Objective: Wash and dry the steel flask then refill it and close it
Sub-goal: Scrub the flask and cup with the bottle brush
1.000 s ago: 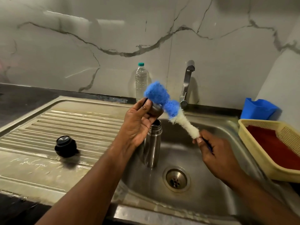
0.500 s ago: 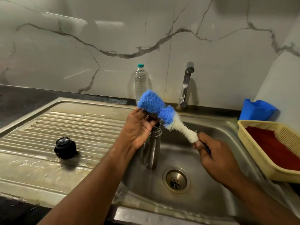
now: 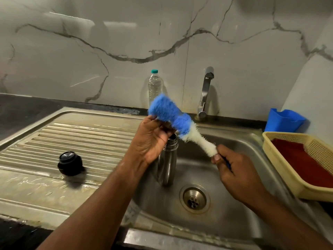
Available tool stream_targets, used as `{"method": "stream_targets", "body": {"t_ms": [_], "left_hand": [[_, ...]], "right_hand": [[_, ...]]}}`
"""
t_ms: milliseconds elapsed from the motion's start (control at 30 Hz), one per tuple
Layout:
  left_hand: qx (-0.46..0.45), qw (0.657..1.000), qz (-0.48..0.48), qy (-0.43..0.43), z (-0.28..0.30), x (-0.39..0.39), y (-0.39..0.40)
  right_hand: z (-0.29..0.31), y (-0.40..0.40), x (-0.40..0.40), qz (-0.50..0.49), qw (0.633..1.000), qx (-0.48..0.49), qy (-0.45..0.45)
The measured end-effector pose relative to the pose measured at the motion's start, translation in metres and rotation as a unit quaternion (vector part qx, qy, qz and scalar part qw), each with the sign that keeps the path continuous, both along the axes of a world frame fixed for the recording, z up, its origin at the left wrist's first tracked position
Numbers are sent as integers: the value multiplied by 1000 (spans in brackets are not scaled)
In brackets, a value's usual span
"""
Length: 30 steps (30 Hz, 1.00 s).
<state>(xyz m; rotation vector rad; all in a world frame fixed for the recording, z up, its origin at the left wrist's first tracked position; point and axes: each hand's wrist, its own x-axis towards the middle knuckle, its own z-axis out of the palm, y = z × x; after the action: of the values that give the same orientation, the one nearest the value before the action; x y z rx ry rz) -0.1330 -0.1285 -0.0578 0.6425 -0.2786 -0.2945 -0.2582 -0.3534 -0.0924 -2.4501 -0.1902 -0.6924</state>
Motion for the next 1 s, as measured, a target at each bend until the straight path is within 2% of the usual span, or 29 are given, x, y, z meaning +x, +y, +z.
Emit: {"method": "stream_targets", "body": {"t_ms": [100,300,700,1000], "left_hand": [[0,1000,4,6,2,1,1],[-44,998,-8,53,1,-2,0],[-4,1000,20,14,5,-2,1],[-36,999,-2,4,7,-3,-1]], "right_hand": [[-1,-4,3,-26,998,59,9],[-3,2,0,16,999,40,14],[-7,4,2,57,992,106,44],[-3,-5,2,46,990,130,43]]}}
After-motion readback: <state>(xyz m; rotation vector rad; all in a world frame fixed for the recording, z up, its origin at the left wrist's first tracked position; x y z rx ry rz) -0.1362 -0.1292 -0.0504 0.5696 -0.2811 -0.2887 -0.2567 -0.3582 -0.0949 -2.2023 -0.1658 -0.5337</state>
